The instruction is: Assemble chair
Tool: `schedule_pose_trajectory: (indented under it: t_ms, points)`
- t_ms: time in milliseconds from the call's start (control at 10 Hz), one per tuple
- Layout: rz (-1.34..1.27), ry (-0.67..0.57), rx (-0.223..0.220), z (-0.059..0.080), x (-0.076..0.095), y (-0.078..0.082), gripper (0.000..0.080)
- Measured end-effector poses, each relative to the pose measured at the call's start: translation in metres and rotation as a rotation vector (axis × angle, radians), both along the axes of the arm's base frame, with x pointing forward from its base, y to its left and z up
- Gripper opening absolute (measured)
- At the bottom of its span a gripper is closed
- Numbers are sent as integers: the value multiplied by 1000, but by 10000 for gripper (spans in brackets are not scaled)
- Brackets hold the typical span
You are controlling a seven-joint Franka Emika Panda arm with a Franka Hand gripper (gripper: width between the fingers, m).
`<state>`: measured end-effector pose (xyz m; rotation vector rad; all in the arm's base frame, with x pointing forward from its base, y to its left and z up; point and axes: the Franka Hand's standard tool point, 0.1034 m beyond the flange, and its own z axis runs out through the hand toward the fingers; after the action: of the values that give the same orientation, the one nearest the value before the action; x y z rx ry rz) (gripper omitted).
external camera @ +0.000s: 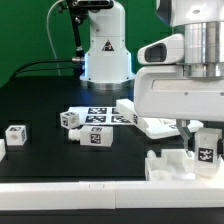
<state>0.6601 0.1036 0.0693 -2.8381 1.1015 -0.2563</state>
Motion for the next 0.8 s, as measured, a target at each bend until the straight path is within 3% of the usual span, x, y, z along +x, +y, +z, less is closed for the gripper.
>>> schedule_pose_trajectory:
  t_ms: [400, 600, 700, 800]
  points:
    - [-775, 59, 149, -2, -7, -4, 284]
    - [-899, 68, 168, -1, -9, -3, 284]
    - [-866, 67, 162, -2, -9, -3, 382]
    - [-812, 67, 150, -2, -9, -2, 382]
